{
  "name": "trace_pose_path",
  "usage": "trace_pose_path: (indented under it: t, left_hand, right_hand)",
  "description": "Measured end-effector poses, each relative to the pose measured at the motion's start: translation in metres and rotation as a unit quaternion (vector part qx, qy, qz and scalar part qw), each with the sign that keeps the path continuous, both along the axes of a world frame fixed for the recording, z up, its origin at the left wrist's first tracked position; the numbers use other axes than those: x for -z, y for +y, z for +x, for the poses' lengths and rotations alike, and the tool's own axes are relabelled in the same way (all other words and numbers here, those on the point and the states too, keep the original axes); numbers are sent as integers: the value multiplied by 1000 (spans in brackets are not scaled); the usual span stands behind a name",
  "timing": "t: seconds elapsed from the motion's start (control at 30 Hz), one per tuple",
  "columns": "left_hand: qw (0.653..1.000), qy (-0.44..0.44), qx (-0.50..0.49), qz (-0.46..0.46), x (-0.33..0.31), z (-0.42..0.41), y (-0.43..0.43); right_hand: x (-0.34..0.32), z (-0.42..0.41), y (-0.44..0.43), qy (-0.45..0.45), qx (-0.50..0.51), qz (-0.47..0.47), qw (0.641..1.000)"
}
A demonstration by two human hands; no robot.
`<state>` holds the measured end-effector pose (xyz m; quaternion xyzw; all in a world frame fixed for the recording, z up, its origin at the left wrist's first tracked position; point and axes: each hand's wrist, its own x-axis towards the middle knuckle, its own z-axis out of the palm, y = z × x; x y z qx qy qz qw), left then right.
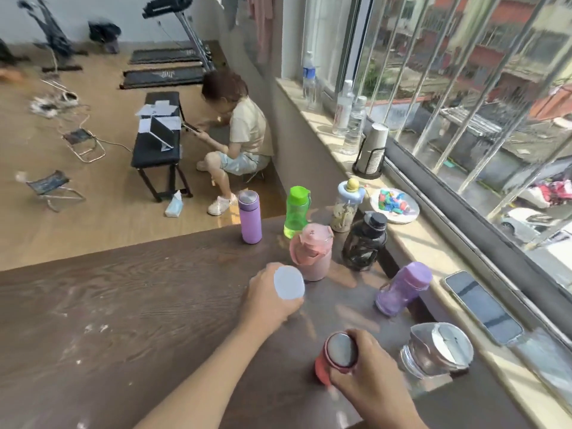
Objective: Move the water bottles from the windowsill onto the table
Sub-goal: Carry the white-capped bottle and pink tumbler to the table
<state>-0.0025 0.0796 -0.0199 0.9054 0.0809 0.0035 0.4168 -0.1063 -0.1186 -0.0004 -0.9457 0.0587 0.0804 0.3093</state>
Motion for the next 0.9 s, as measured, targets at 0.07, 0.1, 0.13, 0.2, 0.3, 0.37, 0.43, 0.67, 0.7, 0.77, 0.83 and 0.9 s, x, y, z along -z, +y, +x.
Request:
trace_pose_path:
  t: [0.07,0.1,0.13,0.2,0.3,0.37,0.43,0.67,0.7,0.77,0.83,0.9]
  left_hand:
    - [999,-8,-32,6,-8,-9,45]
    - [999,-10,-48,9,-12,-14,70]
    - [998,-12,-64,11,-16,-20,97]
    - [995,-9,-97,18,-25,-32,152]
    - [989,2,-146,26,-37,-57,239]
    - [984,6,-174,40,-43,-81,295]
    - [978,9,-205,47,-47,-108,350]
    - [951,39,-299,64,-50,-208,499]
    - [947,46,-311,62,-49,-220,515]
    - [942,55,-325,59,-44,-239,541]
    - [943,50,-326,50,-37,-252,563]
    - [944,49,-323,41,-31,-260,580]
  right_hand:
    - [-11,1,31,-7,-39,-4,999]
    - [-17,1,50,-3,-57,-5,998]
    - [-23,1,71,0,-72,-2,997]
    - [-30,0,116,-7,-106,17,994]
    - [-37,-9,190,-7,-161,45,986]
    - [-38,-18,240,-13,-201,59,978]
    - [-37,-31,290,-8,-246,70,967]
    - [-27,-98,442,29,-395,82,915]
    - [-25,-108,460,34,-412,82,907]
    - [-21,-129,493,35,-442,81,893]
    - [-17,-147,522,40,-466,85,880]
    - [-13,-159,547,47,-480,87,872]
